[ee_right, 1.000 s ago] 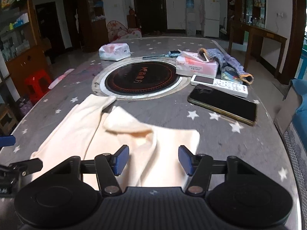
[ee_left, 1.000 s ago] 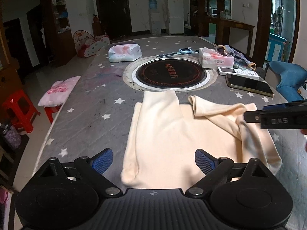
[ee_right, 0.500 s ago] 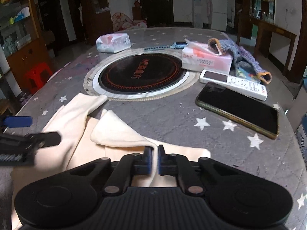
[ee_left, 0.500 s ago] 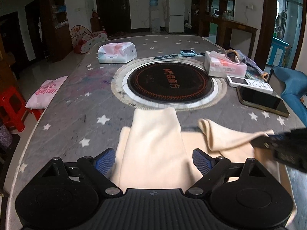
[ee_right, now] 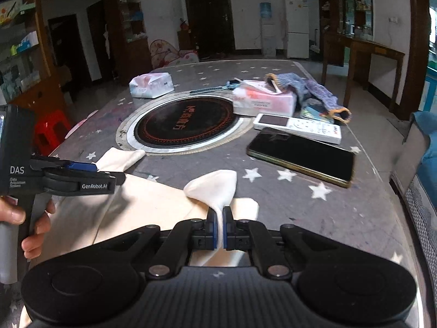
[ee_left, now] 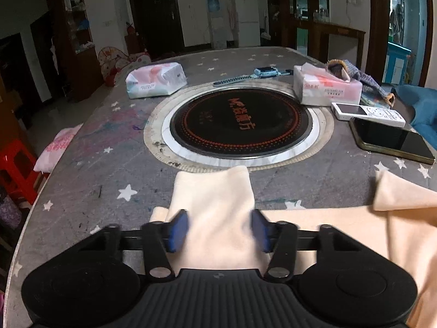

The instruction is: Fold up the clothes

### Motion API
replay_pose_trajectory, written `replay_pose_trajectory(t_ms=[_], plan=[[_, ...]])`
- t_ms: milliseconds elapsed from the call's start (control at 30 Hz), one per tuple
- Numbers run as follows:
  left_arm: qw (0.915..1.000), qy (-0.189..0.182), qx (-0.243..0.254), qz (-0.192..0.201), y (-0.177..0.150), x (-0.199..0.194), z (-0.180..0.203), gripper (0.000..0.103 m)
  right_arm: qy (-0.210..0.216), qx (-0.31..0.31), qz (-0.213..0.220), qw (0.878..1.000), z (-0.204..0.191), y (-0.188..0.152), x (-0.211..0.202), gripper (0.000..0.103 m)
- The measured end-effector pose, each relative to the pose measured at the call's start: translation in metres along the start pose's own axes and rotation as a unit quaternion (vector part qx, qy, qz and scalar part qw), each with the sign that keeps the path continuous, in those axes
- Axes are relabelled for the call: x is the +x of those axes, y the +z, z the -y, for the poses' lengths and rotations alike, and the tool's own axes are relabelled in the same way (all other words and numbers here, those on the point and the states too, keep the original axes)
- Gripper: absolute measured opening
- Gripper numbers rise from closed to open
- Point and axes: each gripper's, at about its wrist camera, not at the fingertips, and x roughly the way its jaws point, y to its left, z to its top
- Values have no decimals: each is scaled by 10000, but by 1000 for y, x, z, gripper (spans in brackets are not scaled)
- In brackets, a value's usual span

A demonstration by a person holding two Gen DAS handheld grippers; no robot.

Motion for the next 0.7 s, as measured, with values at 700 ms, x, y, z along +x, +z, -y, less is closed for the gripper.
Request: replay_pose_trajectory(t_ms=[700], plan=[[9832,524,-1534,845,-54,-168,-142,5,-395,910,425,9942,43,-57,-86,3]])
